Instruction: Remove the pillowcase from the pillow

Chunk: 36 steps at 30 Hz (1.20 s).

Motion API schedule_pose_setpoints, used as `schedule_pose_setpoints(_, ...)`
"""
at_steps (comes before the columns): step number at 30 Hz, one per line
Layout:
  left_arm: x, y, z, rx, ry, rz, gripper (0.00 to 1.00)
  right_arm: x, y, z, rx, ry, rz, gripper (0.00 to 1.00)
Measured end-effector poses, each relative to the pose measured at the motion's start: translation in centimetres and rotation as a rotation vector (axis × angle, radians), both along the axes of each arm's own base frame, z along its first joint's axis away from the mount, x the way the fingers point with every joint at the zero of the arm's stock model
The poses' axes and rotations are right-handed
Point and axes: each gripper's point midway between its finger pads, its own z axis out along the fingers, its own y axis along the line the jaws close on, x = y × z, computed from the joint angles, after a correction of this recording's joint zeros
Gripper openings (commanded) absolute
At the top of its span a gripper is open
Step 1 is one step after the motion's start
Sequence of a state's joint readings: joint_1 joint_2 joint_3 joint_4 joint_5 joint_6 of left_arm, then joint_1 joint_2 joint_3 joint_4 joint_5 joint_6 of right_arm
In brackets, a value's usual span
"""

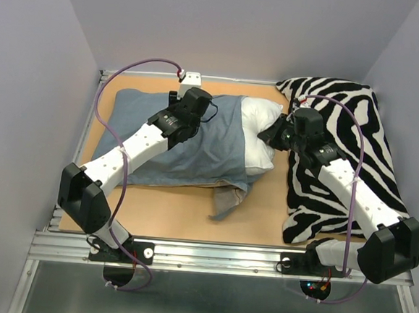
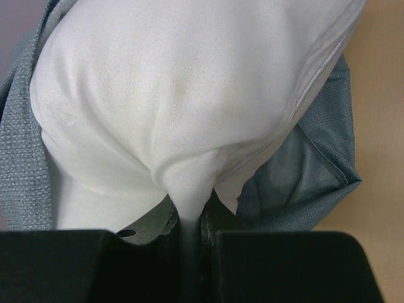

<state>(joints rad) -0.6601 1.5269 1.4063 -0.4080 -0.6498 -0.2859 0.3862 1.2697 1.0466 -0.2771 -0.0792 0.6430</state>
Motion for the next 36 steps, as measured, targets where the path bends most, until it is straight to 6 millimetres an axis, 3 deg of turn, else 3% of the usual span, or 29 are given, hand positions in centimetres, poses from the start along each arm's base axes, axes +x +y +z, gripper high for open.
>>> schedule_pose_setpoints(4,-0.4,-0.3,0.3,0.033,-0.012,-0.001,0.55,0.0,0.0,-0.1,-0.001,0.003,0.000,0.01)
schedule_pose_setpoints(13,-0.2,1.8,1.6,0.140,-0.029,0.119,0.57,-0.1,0.0,0.1,-0.002,0.004,0.000,0.01)
schedule_pose_setpoints(14,-0.1,2.0,1.4,0.146,-0.024,0.124,0.76,0.0,0.0,0.2,-0.003,0.002,0.001,0.01)
schedule_pose_setpoints(16,0.1,2.3,1.3,0.145,-0.016,0.123,0.77,0.0,0.0,0.3,-0.004,0.000,0.002,0.01)
schedule_pose_setpoints(17,0.2,2.4,1.2,0.144,-0.012,0.118,0.97,0.0,0.0,0.4,-0.005,0.000,0.003,0.01)
schedule_pose_setpoints(22,1.2,2.7,0.4,0.116,0.005,0.086,0.97,-0.2,-0.1,0.3,-0.013,0.006,0.005,0.01)
schedule_pose_setpoints(26,1.7,3.1,0.0,0.102,0.015,0.076,0.75,-0.2,-0.1,0.3,-0.013,0.006,0.005,0.01)
schedule_pose_setpoints(27,1.9,3.0,0.0,0.092,0.018,0.066,0.58,-0.2,-0.1,0.3,-0.013,0.006,0.005,0.01)
schedule_pose_setpoints(28,2.0,3.0,-0.1,0.086,0.019,0.060,0.47,-0.2,-0.1,0.3,-0.013,0.006,0.005,0.01)
schedule_pose_setpoints(29,2.2,3.1,-0.3,0.076,0.022,0.051,0.24,-0.2,-0.1,0.3,-0.013,0.005,0.005,0.01)
schedule_pose_setpoints(31,2.6,3.2,-0.8,0.047,0.026,0.043,0.01,-0.2,-0.1,0.6,-0.013,0.006,0.005,0.01)
schedule_pose_setpoints(36,3.3,4.3,-1.4,-0.023,0.027,0.051,0.00,0.8,0.3,3.7,-0.012,-0.029,0.006,0.01)
